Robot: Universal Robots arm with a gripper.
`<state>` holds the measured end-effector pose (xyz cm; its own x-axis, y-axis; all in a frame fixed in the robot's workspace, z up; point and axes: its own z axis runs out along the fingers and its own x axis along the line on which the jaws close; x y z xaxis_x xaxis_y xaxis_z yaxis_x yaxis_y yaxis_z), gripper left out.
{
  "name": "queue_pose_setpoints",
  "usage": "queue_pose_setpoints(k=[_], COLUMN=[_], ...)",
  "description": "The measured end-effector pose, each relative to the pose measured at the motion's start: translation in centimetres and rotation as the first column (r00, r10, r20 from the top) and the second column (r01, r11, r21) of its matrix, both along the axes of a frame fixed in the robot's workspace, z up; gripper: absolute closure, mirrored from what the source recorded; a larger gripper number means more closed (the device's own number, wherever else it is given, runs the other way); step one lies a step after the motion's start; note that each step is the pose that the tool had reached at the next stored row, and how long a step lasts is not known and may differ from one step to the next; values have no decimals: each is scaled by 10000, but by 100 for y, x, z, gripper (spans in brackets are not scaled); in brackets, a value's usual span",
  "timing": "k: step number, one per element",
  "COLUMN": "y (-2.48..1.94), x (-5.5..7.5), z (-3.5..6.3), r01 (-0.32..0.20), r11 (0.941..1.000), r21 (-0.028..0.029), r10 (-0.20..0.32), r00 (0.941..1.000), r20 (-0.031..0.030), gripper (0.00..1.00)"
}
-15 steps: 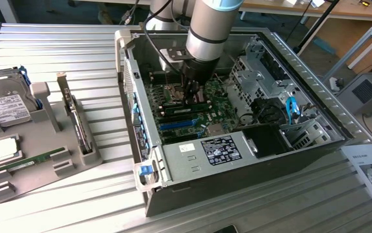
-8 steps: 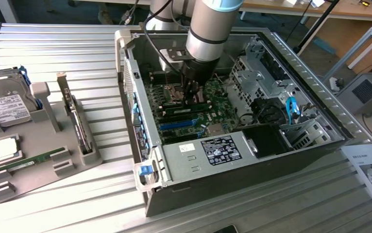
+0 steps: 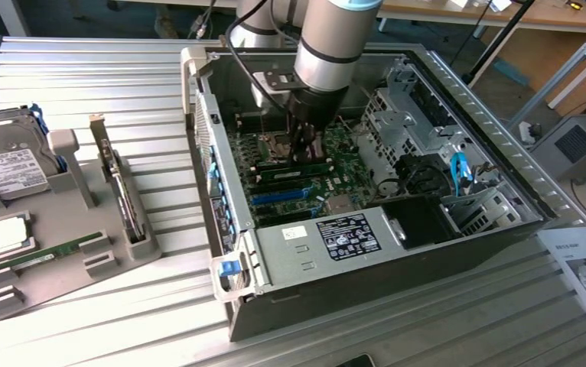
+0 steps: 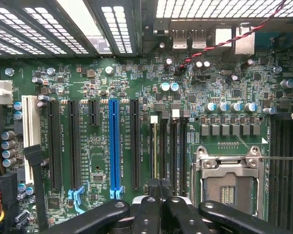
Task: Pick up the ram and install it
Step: 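Press down the ram until it locks into place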
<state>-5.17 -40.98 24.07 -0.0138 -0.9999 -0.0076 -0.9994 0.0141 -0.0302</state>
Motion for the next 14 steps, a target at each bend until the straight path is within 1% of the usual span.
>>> queue_pose_setpoints(k=[7, 11, 14], y=[0, 0, 0], x=[0, 0, 0], z=[105, 107, 190], r01=[0, 0, -1], r11=[10000, 10000, 10000], r21=[0, 0, 0], r10=[0, 0, 1], r00=[10000, 10000, 10000], r20=[0, 0, 0], gripper=[89, 89, 89])
